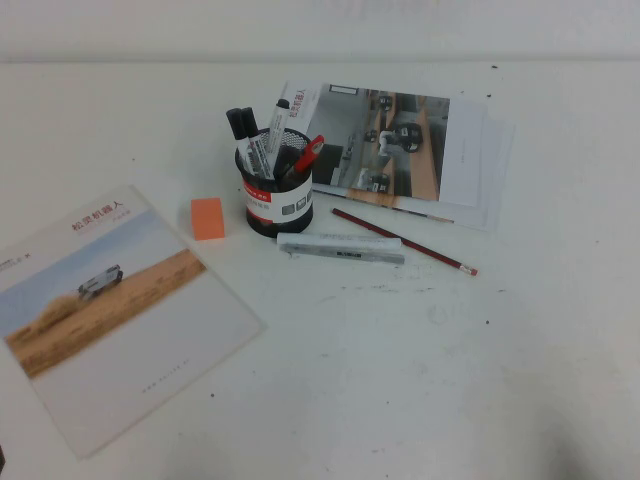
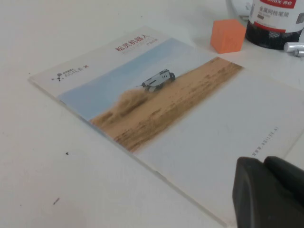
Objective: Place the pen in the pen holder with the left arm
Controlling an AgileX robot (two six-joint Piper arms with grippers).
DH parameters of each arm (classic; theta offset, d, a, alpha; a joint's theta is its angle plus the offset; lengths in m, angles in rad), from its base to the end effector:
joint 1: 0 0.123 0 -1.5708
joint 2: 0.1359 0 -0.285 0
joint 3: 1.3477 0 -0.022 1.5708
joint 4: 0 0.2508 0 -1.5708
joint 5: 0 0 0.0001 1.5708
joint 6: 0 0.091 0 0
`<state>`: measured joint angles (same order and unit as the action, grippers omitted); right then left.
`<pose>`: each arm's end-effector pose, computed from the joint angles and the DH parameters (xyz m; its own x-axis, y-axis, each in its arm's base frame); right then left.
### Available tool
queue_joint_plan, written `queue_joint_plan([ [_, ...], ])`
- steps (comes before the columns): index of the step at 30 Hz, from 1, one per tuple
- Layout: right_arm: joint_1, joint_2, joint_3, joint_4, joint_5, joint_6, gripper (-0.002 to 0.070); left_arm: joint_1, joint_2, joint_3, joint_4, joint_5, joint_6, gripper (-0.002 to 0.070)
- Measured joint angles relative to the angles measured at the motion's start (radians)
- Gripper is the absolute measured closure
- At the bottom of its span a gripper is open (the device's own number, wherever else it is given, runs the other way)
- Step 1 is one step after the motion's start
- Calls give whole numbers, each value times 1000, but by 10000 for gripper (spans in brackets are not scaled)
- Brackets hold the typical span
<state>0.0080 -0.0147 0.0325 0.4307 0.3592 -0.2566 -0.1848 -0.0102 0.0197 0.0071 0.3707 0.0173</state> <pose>0.0526 0.0138 0.1736 -0.2760 0.1452 -0.9501 -0.1099 0.9773 0.1813 0.0518 -0.0094 0.1738 -0.2795 0.0766 -0.9571 0.1881 0.9819 0.0236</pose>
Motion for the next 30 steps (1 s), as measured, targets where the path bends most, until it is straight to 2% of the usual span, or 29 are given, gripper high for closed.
queue_joint_plan([
  [7,0,0,0,0,0,0,698,0,0,2,-7,-26,0,676],
  [18,0,0,0,0,0,0,698,0,0,4,-239,-132,-7,676],
  [30,0,0,0,0,0,0,698,0,0,4,-316,-228,-83,676],
])
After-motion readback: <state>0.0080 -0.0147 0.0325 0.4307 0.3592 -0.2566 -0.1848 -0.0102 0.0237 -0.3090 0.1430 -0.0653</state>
